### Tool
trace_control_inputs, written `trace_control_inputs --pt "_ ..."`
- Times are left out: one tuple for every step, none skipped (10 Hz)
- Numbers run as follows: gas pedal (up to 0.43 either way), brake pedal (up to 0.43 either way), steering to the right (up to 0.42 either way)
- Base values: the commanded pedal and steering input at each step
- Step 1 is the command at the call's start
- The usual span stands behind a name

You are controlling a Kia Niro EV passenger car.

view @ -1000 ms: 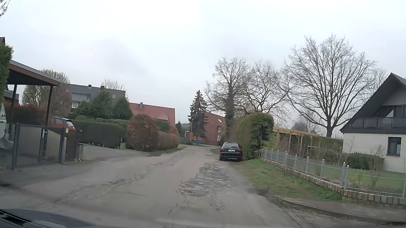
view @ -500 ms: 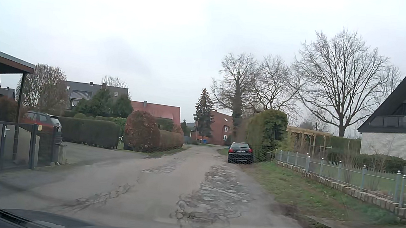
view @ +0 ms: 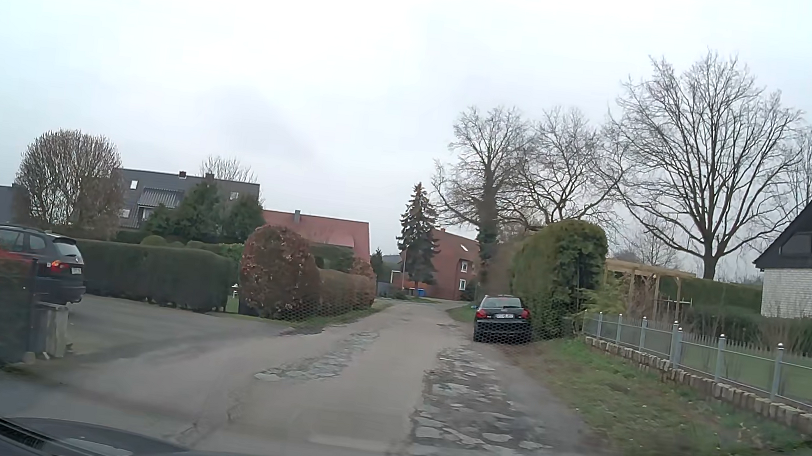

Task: Follow the waypoints while adhering to traffic rules and regulations

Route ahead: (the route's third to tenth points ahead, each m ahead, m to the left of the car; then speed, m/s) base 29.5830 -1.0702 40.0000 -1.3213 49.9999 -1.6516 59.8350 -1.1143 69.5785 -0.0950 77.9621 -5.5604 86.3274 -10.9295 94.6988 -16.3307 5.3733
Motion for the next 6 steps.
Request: trace_control_inputs --pt "0.189 0.000 -0.035" --pt "0.189 0.000 -0.035" --pt "0.189 0.000 -0.035" --pt "0.189 0.000 -0.035" --pt "0.189 0.000 -0.035" --pt "0.189 0.000 -0.034"
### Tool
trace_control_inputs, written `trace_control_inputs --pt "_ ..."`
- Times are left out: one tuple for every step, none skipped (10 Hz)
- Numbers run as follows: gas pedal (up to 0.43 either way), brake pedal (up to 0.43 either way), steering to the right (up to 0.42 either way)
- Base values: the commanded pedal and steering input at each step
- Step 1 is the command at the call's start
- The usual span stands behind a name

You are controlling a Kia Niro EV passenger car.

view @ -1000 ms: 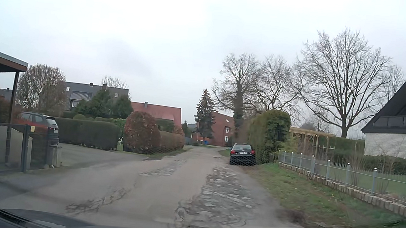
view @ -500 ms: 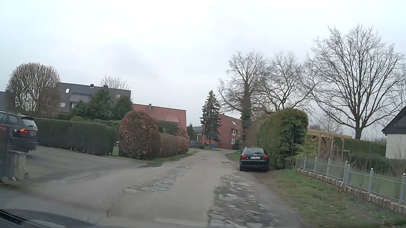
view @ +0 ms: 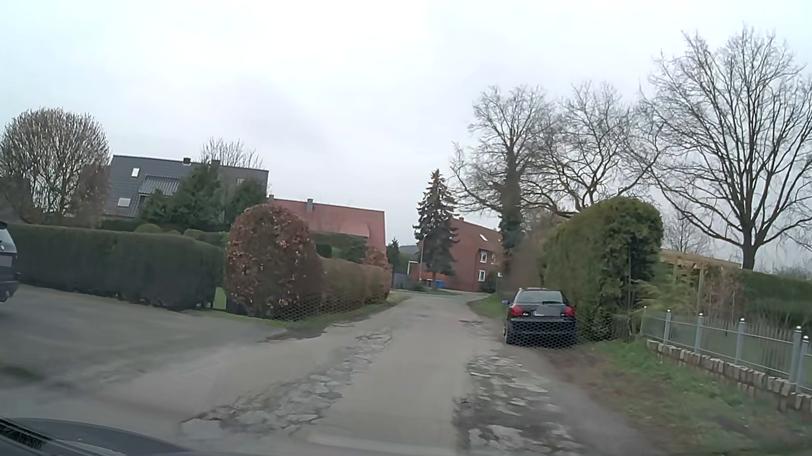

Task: Follow the waypoints while adhering to traffic rules and regulations

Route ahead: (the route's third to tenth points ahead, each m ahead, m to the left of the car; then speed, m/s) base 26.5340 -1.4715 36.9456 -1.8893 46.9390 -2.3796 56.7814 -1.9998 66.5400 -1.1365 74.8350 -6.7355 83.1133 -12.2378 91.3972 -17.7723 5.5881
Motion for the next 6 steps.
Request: trace_control_inputs --pt "0.189 0.000 -0.033" --pt "0.189 0.000 -0.030" --pt "0.189 0.000 -0.029" --pt "0.189 0.000 -0.028" --pt "0.189 0.000 -0.025" --pt "0.189 0.000 -0.015"
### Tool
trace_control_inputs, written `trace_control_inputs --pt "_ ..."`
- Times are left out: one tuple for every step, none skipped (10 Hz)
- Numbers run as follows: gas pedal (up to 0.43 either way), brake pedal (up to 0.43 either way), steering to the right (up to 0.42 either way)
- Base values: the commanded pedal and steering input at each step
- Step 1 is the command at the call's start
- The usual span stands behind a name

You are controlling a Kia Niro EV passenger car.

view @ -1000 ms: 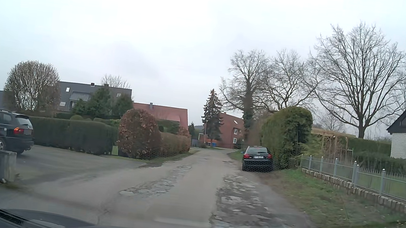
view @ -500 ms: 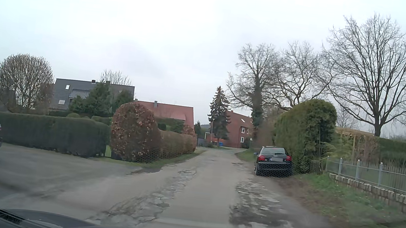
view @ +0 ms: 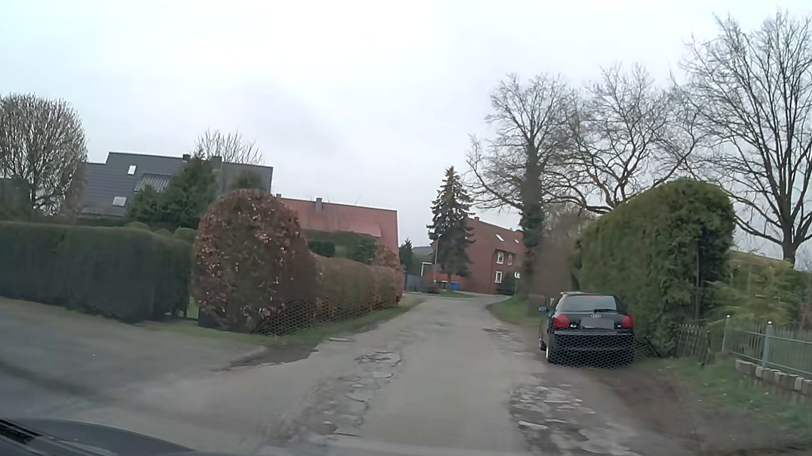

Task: Follow the waypoints while adhering to traffic rules and regulations

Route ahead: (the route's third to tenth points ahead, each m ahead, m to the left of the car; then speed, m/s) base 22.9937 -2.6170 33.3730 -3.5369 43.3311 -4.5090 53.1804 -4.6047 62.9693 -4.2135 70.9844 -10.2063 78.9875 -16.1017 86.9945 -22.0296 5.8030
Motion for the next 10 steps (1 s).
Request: trace_control_inputs --pt "0.189 0.000 -0.005" --pt "0.189 0.000 0.004" --pt "0.189 0.000 0.010" --pt "0.189 0.000 0.020" --pt "0.189 0.000 0.043" --pt "0.189 0.000 0.066" --pt "0.189 0.000 0.079" --pt "0.189 0.000 0.074" --pt "0.189 0.000 0.064" --pt "0.189 0.000 0.059"
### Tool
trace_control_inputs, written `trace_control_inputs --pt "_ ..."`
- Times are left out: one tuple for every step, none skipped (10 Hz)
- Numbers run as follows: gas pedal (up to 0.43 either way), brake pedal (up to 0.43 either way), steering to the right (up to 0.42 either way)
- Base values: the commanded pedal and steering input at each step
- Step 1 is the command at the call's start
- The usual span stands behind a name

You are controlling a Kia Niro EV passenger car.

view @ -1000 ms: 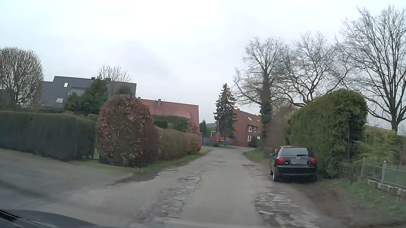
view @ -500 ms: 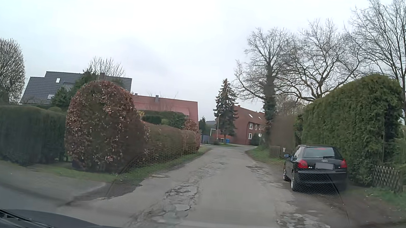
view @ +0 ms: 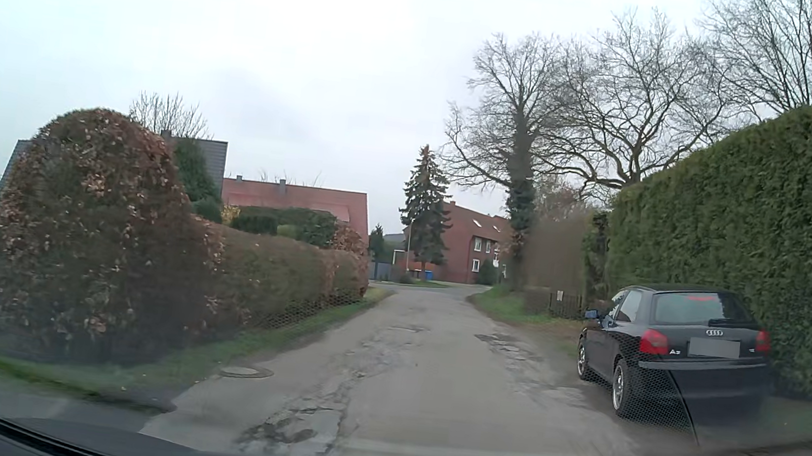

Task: Follow the waypoints while adhering to traffic rules and regulations

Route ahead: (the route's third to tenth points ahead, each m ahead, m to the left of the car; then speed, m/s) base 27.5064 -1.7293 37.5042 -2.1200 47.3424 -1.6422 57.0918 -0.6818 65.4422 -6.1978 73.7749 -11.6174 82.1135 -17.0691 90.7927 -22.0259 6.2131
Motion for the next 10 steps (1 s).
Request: trace_control_inputs --pt "0.189 0.000 0.060" --pt "0.189 0.000 0.060" --pt "0.189 0.000 0.059" --pt "0.189 0.000 0.055" --pt "0.189 0.000 0.051" --pt "0.189 0.000 0.044" --pt "0.189 0.000 0.037" --pt "0.189 0.000 0.028" --pt "0.189 0.000 0.024" --pt "0.189 0.000 0.024"
